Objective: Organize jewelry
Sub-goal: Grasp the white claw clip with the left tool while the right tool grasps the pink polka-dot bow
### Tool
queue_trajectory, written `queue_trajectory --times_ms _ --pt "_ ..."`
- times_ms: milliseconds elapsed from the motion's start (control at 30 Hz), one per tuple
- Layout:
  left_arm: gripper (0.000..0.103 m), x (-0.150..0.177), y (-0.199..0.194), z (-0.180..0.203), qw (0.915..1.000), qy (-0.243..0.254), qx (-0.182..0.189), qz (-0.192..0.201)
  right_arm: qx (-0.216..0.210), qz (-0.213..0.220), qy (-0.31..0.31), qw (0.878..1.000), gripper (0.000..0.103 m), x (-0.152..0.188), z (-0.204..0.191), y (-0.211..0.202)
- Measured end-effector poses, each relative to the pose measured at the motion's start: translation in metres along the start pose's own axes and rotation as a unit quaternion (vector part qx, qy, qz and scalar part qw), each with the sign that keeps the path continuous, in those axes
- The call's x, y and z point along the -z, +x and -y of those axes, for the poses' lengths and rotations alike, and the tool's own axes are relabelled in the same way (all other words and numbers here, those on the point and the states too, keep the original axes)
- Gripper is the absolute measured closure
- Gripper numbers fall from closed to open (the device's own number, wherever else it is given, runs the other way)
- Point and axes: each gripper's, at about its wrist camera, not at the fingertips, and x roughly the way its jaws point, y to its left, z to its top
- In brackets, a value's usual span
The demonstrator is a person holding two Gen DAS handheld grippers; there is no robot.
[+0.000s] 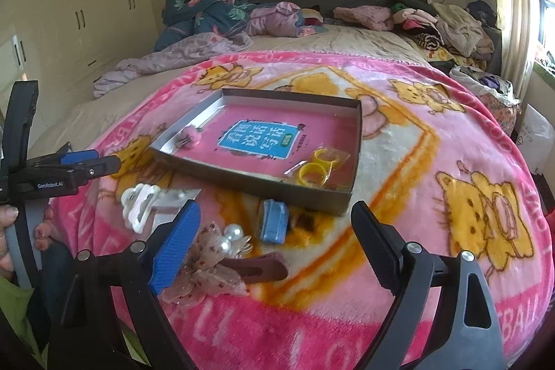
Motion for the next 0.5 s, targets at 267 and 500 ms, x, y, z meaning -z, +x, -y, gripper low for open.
queue_trajectory --times_ms 267,500 --pt "0.021 0.021 0.001 -0.002 0.9999 0.002 -0.007 -0.015 -0.015 -0.019 -0.009 1.000 0.017 0.015 -0.012 0.005" --pt "0.021 0.036 0.006 -0.006 0.9995 -0.003 -0.011 -0.030 -0.034 -0.039 -0.025 0.998 0.017 0.027 -0.029 0.016"
